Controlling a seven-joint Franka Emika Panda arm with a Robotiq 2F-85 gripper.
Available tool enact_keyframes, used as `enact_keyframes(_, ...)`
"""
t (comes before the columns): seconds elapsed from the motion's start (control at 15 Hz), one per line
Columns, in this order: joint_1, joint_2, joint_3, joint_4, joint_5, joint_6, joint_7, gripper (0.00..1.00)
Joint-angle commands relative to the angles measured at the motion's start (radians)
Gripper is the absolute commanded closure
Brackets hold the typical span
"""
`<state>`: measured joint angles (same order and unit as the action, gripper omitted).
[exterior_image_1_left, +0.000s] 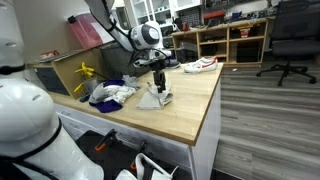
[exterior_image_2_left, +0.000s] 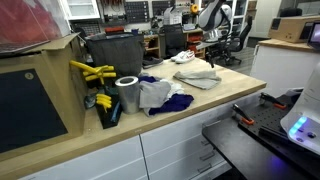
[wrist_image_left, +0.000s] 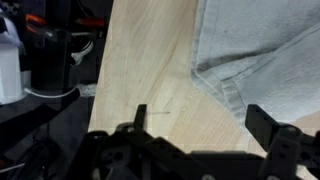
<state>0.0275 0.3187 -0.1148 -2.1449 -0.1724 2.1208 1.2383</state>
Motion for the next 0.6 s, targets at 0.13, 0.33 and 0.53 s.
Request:
enact_keyframes(0.13, 0.006, -0.114, -0.008, -0.238, -0.132, 0.299, -0.067, 0.00)
enact_keyframes(0.33, 0.009, -0.126, -0.012, -0.312, -0.162, 0.442, -0.069, 0.00)
enact_keyframes(0.53, 0.009, -0.139, -0.013, -0.359, -0.162, 0.526, -0.084, 0.00)
